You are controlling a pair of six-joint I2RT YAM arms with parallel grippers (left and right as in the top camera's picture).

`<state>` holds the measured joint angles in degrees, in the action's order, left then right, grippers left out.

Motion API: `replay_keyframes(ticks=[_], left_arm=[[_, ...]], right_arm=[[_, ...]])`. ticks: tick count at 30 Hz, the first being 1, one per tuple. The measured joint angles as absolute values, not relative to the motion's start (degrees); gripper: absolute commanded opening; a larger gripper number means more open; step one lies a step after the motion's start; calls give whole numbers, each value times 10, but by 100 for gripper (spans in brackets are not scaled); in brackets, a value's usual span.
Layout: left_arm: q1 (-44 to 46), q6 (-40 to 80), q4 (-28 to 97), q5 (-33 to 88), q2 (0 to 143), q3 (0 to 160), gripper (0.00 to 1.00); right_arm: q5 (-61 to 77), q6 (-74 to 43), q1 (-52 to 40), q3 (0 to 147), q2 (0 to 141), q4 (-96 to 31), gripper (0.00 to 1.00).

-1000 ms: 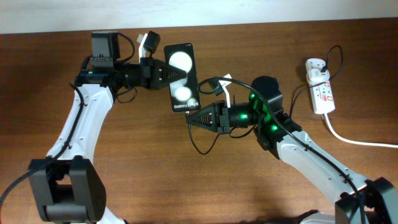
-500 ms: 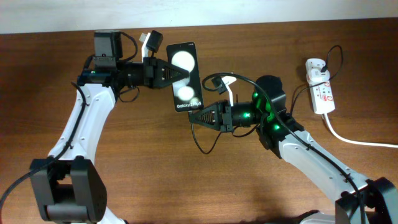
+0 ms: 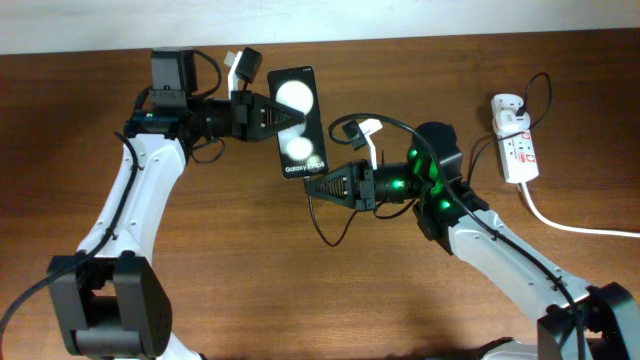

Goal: Plug charger to phone and switch on socket
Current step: 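Push the plug into the phone port with the right gripper, then lower the phone onto the table with the left gripper and release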

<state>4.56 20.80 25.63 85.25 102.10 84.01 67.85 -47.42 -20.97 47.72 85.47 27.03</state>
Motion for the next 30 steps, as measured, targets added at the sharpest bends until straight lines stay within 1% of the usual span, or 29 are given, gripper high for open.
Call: replay_keyframes(ticks=[2,5,7,8,11,14,16,20,23,30], left_arm=[[46,208,256,851,1021,840,0],[48,206,265,852,1021,839,0],[50,203,266,839,1021,839,0],[49,201,267,831,1021,838,0],[44,201,267,803,1021,838,0],[43,201,279,748,1021,838,0],[43,191,318,695,1021,835,0],[43,141,437,599,1022,834,0],[43,103,481,536,1026,833,0],[43,80,485,500,1115,833,0]], right_arm=[[679,-477,-209,477,855,271,25],[656,-476,-192,482,854,261,38],[647,-463,-180,487,853,208,51],[643,-453,-180,488,853,179,54],[642,-417,-180,489,853,115,57],[641,-380,-180,489,853,82,59],[638,-357,-180,489,853,65,60],[609,-336,-180,489,853,19,61],[587,-322,-180,489,853,-3,61],[552,-311,-180,490,853,-53,61]])
